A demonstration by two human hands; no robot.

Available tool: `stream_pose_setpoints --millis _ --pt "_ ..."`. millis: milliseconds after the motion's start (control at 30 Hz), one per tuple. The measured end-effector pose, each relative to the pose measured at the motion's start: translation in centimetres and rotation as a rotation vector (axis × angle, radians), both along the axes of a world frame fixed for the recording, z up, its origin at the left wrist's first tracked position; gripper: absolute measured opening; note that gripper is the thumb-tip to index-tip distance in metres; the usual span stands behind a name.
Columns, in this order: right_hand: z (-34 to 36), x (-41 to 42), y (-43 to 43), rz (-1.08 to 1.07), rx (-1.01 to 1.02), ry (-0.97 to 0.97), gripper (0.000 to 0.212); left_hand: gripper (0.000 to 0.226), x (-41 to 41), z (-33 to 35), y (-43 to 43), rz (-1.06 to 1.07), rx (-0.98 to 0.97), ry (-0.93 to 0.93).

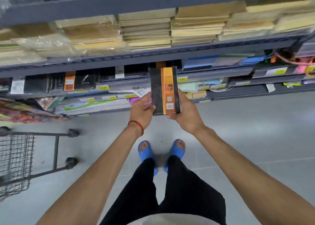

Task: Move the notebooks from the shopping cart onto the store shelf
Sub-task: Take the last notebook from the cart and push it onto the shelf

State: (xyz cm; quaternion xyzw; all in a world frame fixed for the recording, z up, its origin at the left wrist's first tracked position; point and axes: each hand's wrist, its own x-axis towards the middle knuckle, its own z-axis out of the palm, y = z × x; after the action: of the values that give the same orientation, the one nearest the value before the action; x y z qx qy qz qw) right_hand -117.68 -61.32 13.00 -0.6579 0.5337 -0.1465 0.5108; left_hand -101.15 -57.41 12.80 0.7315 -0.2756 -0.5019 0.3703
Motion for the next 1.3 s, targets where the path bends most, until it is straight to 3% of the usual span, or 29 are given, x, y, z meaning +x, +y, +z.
stream_pose_setpoints --millis 267,467,667,800,1167,1300 --pt "-3.7 2.6 -3.7 -0.070 -0.087 -0.067 0.086 0.053 1.7 -3.9 -3.9 -0.105 -0.210 -0.200" --pt "-6.2 3.5 -5.5 -0.074 -0.131 -0.065 0.082 0.054 2.6 -6.9 -5.5 -0.152 -0.230 -0.290" --pt "-7.7 3.7 -6.0 -0.136 -0.197 -0.038 0.075 0.061 2.9 -8.7 -5.6 -0.175 -0.224 -0.171" --pt "-8.0 3.3 -5.9 -0.121 -0.237 -0.003 0.076 0.084 3.4 -9.3 -5.0 -0.133 -0.207 -0.114" --pt "-9.4 2.8 -8.4 -0.030 -0.414 0.175 0.066 0.074 3.1 -10.5 -7.3 -0.226 -0.231 -0.532" --pt "-9.6 3.0 -9.9 -0.010 -0.461 0.323 0.065 0.069 3.7 -10.0 -8.3 -0.270 -0.227 -0.745"
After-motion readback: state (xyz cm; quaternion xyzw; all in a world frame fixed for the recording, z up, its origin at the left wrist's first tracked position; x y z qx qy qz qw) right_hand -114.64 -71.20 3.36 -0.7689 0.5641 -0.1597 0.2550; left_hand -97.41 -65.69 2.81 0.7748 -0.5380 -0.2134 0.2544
